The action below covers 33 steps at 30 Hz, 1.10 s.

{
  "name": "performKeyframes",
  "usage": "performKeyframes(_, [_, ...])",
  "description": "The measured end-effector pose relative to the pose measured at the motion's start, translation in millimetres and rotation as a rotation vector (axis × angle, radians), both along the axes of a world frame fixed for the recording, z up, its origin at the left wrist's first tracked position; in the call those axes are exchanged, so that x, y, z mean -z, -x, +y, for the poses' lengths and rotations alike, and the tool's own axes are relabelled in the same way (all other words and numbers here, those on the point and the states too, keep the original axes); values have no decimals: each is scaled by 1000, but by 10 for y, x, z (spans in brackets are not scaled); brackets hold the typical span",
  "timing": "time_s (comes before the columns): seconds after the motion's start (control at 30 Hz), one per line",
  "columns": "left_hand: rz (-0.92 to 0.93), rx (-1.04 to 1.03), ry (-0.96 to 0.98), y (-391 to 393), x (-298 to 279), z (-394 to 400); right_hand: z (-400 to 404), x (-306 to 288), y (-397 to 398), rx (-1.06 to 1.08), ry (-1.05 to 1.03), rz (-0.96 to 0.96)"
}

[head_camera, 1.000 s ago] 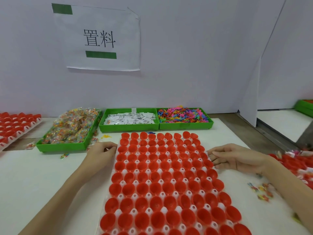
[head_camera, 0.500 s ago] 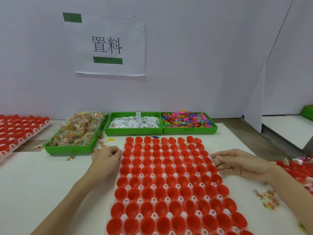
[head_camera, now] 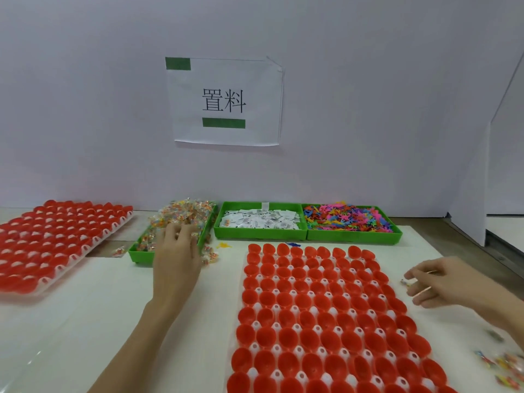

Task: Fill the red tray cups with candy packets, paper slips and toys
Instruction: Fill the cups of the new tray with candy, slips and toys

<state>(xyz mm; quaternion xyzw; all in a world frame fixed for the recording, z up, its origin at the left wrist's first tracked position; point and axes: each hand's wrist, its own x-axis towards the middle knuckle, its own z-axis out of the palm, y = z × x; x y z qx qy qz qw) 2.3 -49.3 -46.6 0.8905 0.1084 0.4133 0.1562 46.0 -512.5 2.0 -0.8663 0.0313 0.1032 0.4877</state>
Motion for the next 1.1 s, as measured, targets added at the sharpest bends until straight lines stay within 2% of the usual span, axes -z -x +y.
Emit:
performKeyframes(0.1, [42,-124,-100,-1,36,282,214,-64,75,29,65,-87])
performKeyframes(0.3, [105,-73,95,-59,196,431,549,135,165,132,217,-330])
performKeyframes(0.5, [46,-63,234,-110,220,426,590,210,283,111,181,-530])
performKeyframes(0.67, [66,-108,139,-102,233,346,603,203,320,108,111,-557])
performKeyframes(0.8, [21,-97,216,-98,184,283,614,201,347,115,98,-556])
performKeyframes(0.93, [11,-108,162,-69,152,254,598,201,339,122,82,-554])
performKeyframes(1.1, [-85,-84,185,14,30,215,564,214,336,128,70,-548])
